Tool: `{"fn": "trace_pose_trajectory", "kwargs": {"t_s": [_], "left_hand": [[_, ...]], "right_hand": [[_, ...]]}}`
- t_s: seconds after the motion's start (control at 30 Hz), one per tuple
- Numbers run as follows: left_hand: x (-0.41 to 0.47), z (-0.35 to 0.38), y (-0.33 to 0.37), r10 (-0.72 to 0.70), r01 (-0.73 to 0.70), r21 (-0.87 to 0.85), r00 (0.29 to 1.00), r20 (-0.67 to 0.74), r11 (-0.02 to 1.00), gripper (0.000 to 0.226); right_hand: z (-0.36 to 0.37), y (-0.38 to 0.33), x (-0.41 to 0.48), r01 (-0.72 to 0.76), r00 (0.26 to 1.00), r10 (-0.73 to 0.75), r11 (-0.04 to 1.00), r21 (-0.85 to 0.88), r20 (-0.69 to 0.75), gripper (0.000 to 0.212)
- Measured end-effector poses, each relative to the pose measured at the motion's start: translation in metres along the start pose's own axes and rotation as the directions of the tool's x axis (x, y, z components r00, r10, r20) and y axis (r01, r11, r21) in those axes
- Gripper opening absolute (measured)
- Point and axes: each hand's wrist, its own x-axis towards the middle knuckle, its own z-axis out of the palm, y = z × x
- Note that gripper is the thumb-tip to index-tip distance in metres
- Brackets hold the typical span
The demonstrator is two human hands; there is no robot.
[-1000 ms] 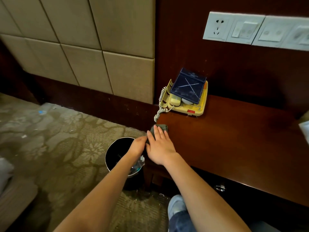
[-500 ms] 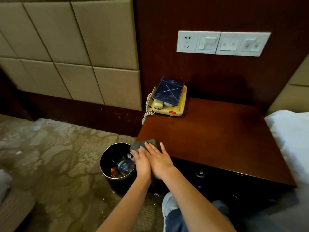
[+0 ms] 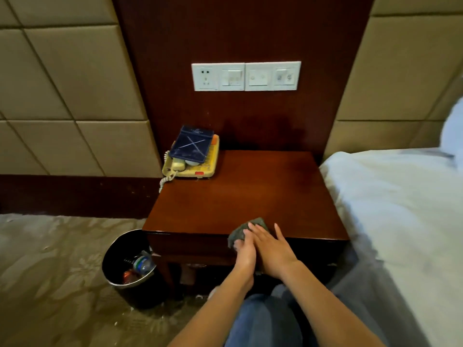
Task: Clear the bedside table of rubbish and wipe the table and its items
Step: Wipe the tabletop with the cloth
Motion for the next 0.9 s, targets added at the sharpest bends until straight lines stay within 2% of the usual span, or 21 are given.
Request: {"fn": "trace_pose_trajectory", "kwargs": {"t_s": [0.07, 0.1, 0.13, 0.2, 0.27, 0.3, 0.33, 0.37, 0.43, 0.5, 0.53, 0.6, 0.63, 0.7, 0.73, 0.77, 0.83, 0.9], "left_hand": [[-0.004, 0.009, 0.003, -0.044, 0.045, 0.168, 0.999, -0.014, 0.985, 0.089], [-0.006, 0.013, 0.005, -0.017, 0.022, 0.290, 1.000, -0.020, 0.957, 0.082], [-0.013, 0.016, 0.009, 0.040, -0.022, 0.412, 0.999, -0.034, 0.911, 0.068], [-0.023, 0.016, 0.014, 0.270, -0.201, 0.612, 0.963, -0.022, 0.765, 0.049], [-0.027, 0.017, 0.014, 0.460, -0.356, 0.779, 0.882, 0.099, 0.516, 0.046], [-0.027, 0.021, 0.015, 0.525, -0.423, 0.843, 0.825, 0.206, 0.333, 0.046], [-0.025, 0.025, 0.015, 0.514, -0.468, 0.870, 0.790, 0.333, 0.156, 0.047], [-0.019, 0.031, 0.015, 0.458, -0.510, 0.859, 0.771, 0.443, 0.028, 0.050], [-0.008, 0.043, 0.012, 0.311, -0.549, 0.821, 0.761, 0.569, -0.159, 0.054], [0.003, 0.054, 0.010, 0.230, -0.549, 0.777, 0.749, 0.621, -0.309, 0.062], [0.008, 0.061, 0.011, 0.222, -0.550, 0.764, 0.742, 0.633, -0.339, 0.071], [0.019, 0.076, 0.016, 0.208, -0.559, 0.763, 0.745, 0.634, -0.325, 0.074], [0.025, 0.084, 0.021, 0.208, -0.568, 0.767, 0.746, 0.633, -0.298, 0.078], [0.038, 0.096, 0.031, 0.216, -0.584, 0.778, 0.749, 0.626, -0.230, 0.102], [0.048, 0.100, 0.037, 0.223, -0.590, 0.780, 0.748, 0.625, -0.208, 0.108], [0.060, 0.105, 0.043, 0.234, -0.594, 0.781, 0.745, 0.624, -0.193, 0.111], [0.083, 0.116, 0.057, 0.257, -0.595, 0.784, 0.741, 0.620, -0.175, 0.112], [0.099, 0.123, 0.073, 0.285, -0.592, 0.784, 0.731, 0.620, -0.187, 0.111]], "right_hand": [[0.000, 0.016, -0.011, -0.048, 0.998, 0.046, 0.997, 0.058, 0.030, 0.081], [0.003, 0.025, -0.015, -0.076, 0.997, 0.074, 0.995, 0.069, 0.028, 0.080], [0.005, 0.032, -0.019, -0.098, 0.995, 0.096, 0.990, 0.099, 0.025, 0.077], [0.006, 0.040, -0.025, -0.145, 0.989, 0.145, 0.976, 0.161, 0.008, 0.068], [0.007, 0.047, -0.028, -0.184, 0.982, 0.189, 0.966, 0.181, -0.014, 0.059], [0.006, 0.051, -0.030, -0.205, 0.977, 0.211, 0.965, 0.165, -0.018, 0.057], [0.007, 0.054, -0.032, -0.231, 0.971, 0.237, 0.963, 0.139, -0.024, 0.056], [0.008, 0.058, -0.034, -0.257, 0.965, 0.262, 0.960, 0.112, -0.031, 0.056], [0.017, 0.065, -0.040, -0.287, 0.954, 0.292, 0.955, 0.072, -0.073, 0.056], [0.033, 0.073, -0.042, -0.321, 0.919, 0.336, 0.942, 0.101, -0.208, 0.057], [0.038, 0.079, -0.040, -0.339, 0.918, 0.358, 0.932, 0.132, -0.169, 0.058], [0.054, 0.092, -0.028, -0.361, 0.916, 0.382, 0.919, 0.160, -0.126, 0.058], [0.057, 0.100, -0.023, -0.384, 0.904, 0.408, 0.906, 0.177, -0.129, 0.060], [0.036, 0.113, -0.020, -0.427, 0.892, 0.452, 0.859, 0.282, -0.026, 0.076], [0.038, 0.126, -0.012, -0.432, 0.874, 0.477, 0.852, 0.296, -0.098, 0.085], [0.037, 0.137, -0.002, -0.428, 0.876, 0.472, 0.853, 0.299, -0.093, 0.087], [0.029, 0.156, 0.019, -0.454, 0.870, 0.493, 0.820, 0.348, -0.028, 0.083], [0.019, 0.168, 0.040, -0.465, 0.863, 0.505, 0.810, 0.357, -0.024, 0.063]]}}
